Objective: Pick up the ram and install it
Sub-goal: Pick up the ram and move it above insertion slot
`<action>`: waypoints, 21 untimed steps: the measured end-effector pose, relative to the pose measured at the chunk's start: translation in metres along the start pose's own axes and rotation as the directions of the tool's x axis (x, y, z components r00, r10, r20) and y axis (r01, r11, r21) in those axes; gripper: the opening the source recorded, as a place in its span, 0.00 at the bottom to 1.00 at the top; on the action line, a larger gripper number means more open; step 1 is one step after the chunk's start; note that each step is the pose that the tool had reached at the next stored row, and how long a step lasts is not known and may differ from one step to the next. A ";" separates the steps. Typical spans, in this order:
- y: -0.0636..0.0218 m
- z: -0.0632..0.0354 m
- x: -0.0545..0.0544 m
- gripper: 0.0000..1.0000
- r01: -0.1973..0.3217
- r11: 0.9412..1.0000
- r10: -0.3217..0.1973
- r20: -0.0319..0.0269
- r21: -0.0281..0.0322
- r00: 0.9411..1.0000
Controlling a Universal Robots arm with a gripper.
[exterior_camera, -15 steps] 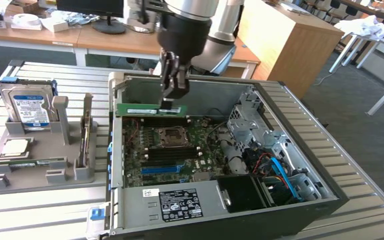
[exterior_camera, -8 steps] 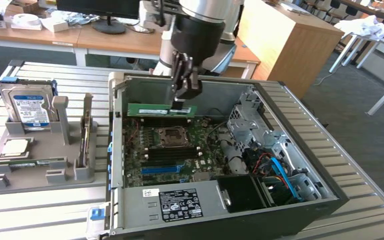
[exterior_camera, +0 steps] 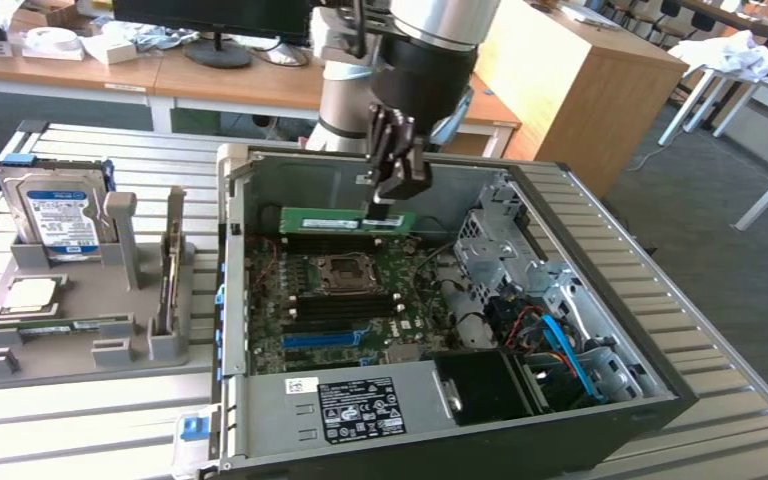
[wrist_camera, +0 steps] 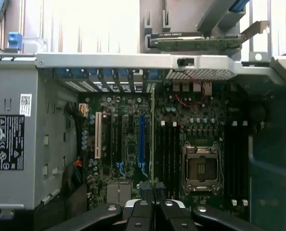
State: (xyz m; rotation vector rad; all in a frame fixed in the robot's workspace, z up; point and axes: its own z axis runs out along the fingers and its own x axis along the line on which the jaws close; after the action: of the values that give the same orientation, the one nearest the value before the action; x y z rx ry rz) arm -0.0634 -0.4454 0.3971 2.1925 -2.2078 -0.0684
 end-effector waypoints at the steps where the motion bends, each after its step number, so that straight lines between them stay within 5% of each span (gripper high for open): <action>1: -0.0025 -0.0001 0.000 0.12 0.000 1.000 0.000 0.000 0.000 1.000; 11: -0.0258 -0.0012 0.000 0.12 0.000 1.000 0.000 0.000 0.000 1.000; 21: -0.0293 -0.0012 0.000 0.12 0.000 1.000 0.000 0.000 0.000 1.000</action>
State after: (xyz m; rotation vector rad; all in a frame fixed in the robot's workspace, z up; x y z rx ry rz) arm -0.0340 -0.4452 0.3968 2.1925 -2.2080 -0.0684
